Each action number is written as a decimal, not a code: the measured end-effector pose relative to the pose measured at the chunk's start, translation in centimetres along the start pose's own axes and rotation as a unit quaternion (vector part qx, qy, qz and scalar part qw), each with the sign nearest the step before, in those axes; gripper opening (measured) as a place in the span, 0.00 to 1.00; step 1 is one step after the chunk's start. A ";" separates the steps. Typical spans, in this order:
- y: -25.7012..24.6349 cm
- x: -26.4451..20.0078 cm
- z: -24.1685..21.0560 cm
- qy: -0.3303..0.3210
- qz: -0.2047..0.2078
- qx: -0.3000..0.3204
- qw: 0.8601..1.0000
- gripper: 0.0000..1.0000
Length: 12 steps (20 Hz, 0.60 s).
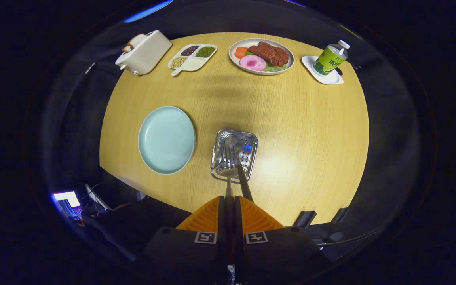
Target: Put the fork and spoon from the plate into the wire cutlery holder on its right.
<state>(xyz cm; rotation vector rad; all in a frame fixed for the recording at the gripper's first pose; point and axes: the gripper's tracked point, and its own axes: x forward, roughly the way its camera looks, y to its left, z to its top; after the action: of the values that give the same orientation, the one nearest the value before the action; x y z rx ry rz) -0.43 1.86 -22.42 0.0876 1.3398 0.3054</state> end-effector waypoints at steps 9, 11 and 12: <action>0.3 5.1 2.2 0.101 -0.029 -0.037 0.994 0.12; 0.3 5.7 2.5 0.107 -0.031 -0.035 0.993 0.12; 0.1 5.8 2.8 0.106 -0.034 -0.036 0.993 0.16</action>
<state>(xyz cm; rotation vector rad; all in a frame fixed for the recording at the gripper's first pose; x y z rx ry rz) 3.44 3.84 -27.26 -0.0518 1.5369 0.3122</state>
